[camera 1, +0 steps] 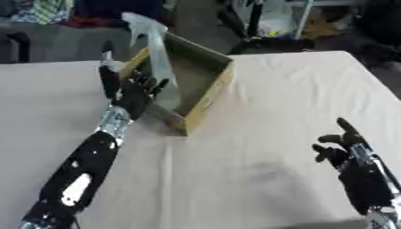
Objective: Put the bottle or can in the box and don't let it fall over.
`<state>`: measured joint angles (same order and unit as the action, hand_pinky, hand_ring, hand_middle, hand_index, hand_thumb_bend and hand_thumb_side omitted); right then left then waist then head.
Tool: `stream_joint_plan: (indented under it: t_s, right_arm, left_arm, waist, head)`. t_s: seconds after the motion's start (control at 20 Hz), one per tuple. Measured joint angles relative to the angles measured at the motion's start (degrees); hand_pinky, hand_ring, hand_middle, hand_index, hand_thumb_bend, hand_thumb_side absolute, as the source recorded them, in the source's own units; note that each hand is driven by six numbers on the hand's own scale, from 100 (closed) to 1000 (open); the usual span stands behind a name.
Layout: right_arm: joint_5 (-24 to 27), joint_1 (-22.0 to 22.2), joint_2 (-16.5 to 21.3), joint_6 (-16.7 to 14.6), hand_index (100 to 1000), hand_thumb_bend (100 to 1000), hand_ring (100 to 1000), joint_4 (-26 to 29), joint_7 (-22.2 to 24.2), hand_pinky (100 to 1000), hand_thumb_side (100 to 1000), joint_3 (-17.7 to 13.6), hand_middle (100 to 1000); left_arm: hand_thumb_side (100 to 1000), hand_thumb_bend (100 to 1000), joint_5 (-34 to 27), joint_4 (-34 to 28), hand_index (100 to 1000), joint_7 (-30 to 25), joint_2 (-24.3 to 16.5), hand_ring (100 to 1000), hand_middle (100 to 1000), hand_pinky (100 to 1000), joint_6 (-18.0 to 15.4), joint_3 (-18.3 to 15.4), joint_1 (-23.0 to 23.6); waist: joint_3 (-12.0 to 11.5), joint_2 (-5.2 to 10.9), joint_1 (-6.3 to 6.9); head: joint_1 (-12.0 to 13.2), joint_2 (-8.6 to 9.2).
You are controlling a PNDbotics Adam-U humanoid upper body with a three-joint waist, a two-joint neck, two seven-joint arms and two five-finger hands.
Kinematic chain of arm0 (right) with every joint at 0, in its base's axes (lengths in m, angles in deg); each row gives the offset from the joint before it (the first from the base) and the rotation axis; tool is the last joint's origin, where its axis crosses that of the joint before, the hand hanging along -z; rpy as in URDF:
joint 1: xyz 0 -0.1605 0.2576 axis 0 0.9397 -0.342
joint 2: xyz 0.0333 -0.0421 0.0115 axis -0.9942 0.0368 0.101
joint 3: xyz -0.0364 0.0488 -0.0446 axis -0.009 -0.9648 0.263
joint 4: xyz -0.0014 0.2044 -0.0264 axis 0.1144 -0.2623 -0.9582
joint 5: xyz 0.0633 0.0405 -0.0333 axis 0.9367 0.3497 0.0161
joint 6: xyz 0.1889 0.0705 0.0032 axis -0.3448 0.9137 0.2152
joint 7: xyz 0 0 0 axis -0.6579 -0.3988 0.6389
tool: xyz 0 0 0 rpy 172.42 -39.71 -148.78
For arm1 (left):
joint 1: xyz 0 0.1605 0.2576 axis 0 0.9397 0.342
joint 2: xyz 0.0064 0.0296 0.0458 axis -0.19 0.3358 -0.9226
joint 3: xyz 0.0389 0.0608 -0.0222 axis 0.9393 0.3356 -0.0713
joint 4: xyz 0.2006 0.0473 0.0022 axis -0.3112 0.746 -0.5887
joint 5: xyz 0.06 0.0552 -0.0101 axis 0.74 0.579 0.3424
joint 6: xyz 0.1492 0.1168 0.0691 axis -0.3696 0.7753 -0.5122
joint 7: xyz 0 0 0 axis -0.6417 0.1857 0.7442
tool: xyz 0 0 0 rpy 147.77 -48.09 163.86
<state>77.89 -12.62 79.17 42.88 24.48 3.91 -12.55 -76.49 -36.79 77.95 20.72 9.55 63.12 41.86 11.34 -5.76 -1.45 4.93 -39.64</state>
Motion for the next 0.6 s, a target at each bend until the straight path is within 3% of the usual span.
stream_joint_plan:
  t_s: [0.15,0.6]
  right_arm:
    - [-0.2,0.5,0.4,-0.1,1000,100,462,0.0,-0.4,860,614,-0.4,619]
    - [-0.5,0.9,0.6,-0.4,1000,100,462,0.0,-0.9,859,614,-0.9,618]
  left_arm:
    - [741,504,-2.5,-8.4,1000,1.2,-2.5,463,338,571,-1.4,-0.6,2.7]
    - [646,445,-7.1,-32.6,1000,4.2,-6.8,471,355,560,-7.7,-4.6,10.0]
  waist:
    - [-0.8,0.0,0.29]
    - [-2.1,0.27,0.36]
  head:
    - [-0.5,-0.02]
    - [-1.1,-0.06]
